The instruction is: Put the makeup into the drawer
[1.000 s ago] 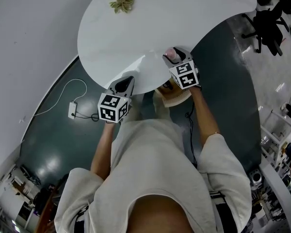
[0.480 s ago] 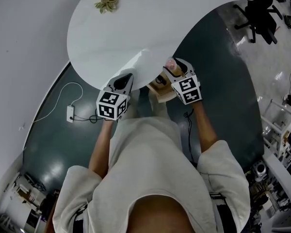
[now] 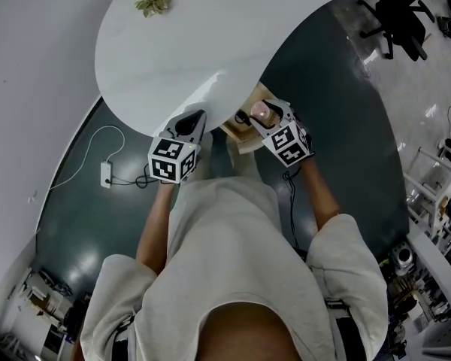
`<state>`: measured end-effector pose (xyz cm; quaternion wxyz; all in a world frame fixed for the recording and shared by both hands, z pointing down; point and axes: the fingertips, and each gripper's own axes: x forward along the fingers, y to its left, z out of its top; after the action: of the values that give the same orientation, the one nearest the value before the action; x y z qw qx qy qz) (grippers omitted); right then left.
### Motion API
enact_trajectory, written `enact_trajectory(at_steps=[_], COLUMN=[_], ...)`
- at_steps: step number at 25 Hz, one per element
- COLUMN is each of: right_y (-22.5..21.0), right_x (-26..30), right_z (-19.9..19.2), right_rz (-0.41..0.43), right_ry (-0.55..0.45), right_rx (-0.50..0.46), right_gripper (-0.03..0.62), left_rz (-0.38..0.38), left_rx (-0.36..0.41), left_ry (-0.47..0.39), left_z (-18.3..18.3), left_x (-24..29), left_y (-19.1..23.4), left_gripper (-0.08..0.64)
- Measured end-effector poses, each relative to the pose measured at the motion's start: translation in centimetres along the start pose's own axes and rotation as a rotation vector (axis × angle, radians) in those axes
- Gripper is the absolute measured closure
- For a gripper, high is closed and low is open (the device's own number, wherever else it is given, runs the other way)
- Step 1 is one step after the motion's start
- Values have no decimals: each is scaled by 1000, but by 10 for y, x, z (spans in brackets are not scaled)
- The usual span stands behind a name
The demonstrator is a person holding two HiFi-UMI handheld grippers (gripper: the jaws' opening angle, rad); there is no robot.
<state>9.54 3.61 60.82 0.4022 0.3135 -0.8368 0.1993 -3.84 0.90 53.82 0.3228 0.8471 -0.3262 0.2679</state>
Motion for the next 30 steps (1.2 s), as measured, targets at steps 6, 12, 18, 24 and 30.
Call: enact_trajectory(at_steps=[6,12,18,24,30], right_y=[14,17,19,23,23], right_x=[23,43,64,89,116], right_z=[-30,-64,-88,-99,-116], right_rz=[105,197,265,310,342], right_ry=[186,348,434,458,503], right_rx=[-392,-791,-1082,-1100,-1071], right_gripper=[359,359,359,359,359], left_rz=[21,46,65,88,102], left_rx=[-20,-40,-59,-82,-101], left_ry=[-1,-6,-2,9,25], left_z=[-5,-10,-17,-25,-33], left_x=[-5,-12,-17,-24,-28], left_y=[4,14,23,33,41], left_gripper=[549,549,549,549,549])
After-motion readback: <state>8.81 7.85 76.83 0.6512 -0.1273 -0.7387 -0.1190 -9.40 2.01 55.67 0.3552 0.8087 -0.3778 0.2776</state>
